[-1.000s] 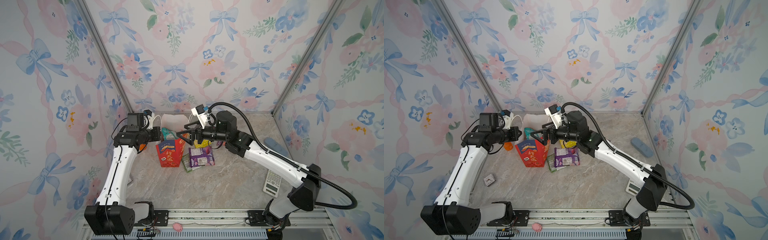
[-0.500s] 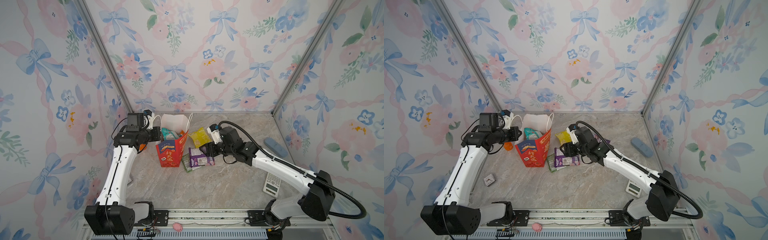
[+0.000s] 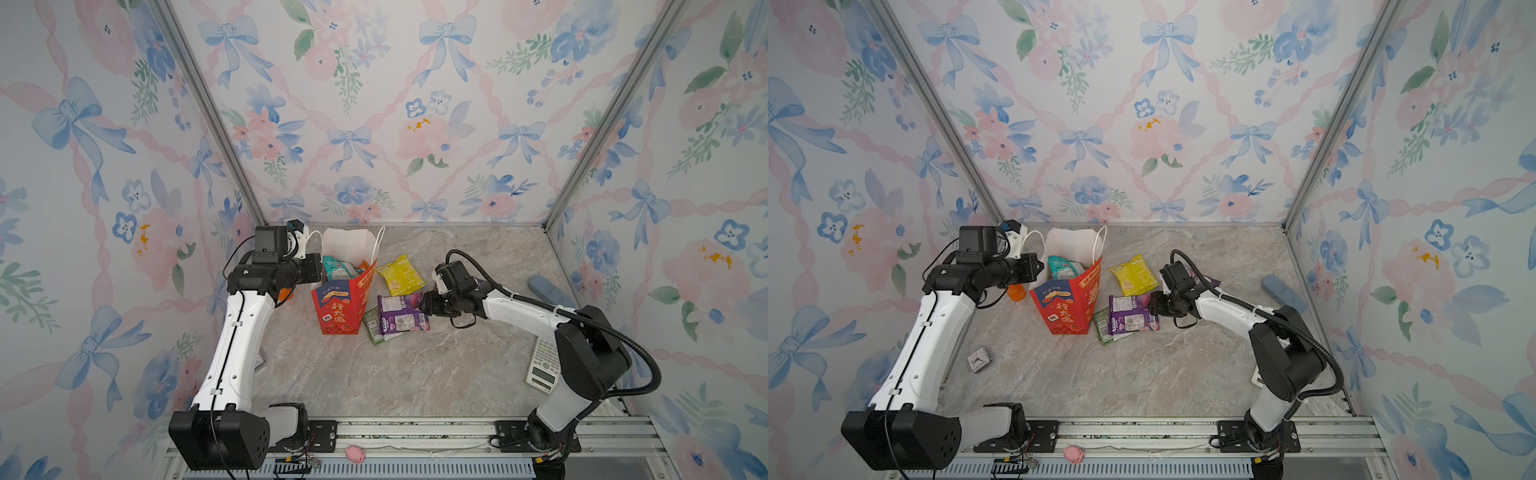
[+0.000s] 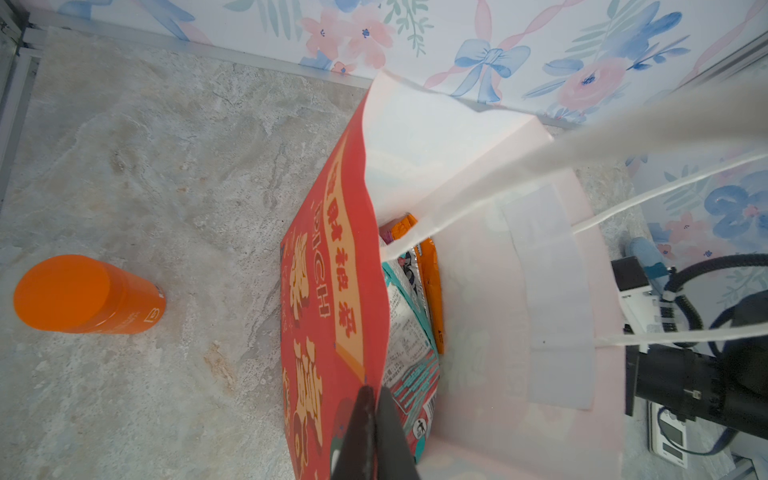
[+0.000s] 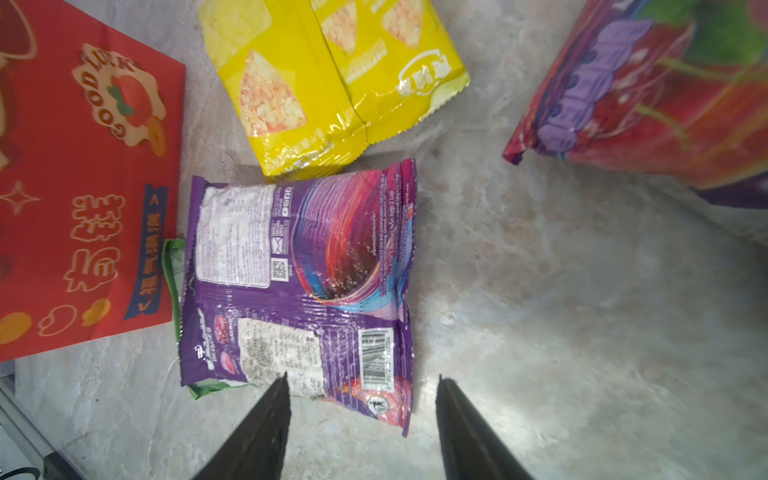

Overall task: Place the snacks into the paper bag
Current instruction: 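Grasp the purple packet with the right gripper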

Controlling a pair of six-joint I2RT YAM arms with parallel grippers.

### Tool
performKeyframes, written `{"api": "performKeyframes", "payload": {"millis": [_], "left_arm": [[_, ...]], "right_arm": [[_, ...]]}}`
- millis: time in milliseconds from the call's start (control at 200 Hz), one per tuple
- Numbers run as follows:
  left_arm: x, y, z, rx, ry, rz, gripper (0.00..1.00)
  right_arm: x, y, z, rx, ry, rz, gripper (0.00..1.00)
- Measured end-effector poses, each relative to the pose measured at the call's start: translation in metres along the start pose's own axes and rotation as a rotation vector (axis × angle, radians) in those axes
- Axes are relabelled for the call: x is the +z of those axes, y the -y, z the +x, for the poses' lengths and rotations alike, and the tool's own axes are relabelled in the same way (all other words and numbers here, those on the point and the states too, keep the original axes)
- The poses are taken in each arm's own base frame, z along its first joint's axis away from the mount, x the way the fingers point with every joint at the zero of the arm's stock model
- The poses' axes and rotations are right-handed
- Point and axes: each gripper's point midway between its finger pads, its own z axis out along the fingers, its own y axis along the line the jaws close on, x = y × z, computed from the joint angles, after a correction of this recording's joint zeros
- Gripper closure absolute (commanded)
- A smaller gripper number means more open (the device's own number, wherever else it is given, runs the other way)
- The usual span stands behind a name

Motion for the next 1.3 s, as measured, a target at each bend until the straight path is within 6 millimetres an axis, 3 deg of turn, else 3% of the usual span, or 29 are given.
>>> {"api": "performKeyframes", "payload": {"millis": [160,465,840,1170,1300], "left_arm": [[0.0,0.0,0.0,0.0,0.0,0.0,1.0],[0.0,0.0,0.0,0.0,0.0,0.0,1.0],[0.0,0.0,0.0,0.0,0.0,0.0,1.0],[0.0,0.0,0.0,0.0,0.0,-0.001,1.0],[0.0,0.0,0.0,-0.001,0.0,-0.001,1.0]], "right_arm": [[0.02,0.007,0.004,0.009,-0.039,0.026,0.43],[0.037,0.009,0.002,0.017,-0.051,0.033,0.45],[0.045,0.007,0.0,0.04,-0.048,0.03,0.66],[0.047,0.006,-0.004,0.034,-0.032,0.035,1.0],[0.047,0.007,-0.005,0.033,-0.029,0.04,1.0]]}}
